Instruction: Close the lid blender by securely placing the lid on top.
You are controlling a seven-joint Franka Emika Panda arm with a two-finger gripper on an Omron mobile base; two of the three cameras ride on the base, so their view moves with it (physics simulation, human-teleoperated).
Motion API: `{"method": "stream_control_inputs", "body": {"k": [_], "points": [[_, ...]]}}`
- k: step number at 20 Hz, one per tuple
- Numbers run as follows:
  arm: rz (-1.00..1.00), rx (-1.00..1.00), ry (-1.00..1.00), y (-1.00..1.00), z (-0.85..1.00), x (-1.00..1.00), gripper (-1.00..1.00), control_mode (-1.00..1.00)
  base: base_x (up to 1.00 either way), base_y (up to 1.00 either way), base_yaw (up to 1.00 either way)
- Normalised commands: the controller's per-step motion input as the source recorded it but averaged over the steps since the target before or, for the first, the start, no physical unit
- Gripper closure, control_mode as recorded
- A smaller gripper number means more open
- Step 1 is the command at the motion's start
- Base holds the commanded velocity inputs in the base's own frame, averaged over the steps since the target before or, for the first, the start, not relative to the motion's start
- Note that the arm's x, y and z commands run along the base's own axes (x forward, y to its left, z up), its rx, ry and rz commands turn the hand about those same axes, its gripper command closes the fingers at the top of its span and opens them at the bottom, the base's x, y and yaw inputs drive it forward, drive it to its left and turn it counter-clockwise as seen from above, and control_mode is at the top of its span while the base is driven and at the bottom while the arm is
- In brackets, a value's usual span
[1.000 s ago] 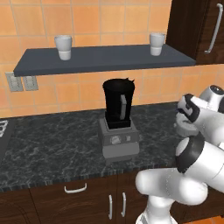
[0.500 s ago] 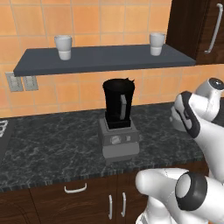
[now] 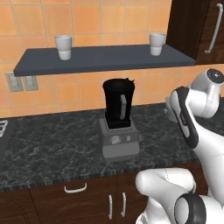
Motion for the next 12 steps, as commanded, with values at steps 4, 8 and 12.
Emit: {"method": "stream_control_inputs", "body": {"k": [4, 8, 12], "points": [[0.01, 0.00, -0.14, 0.30, 0.90, -0.04, 1.00, -1.00, 0.00, 0.00, 0.00], [0.02, 0.00, -0.13, 0.34, 0.87, -0.01, 1.00, -1.00, 0.00, 0.00, 0.00], [0.00, 0.00, -0.09, 0.42, 0.96, 0.00, 1.00, -1.00, 0.00, 0.00, 0.00]]}}
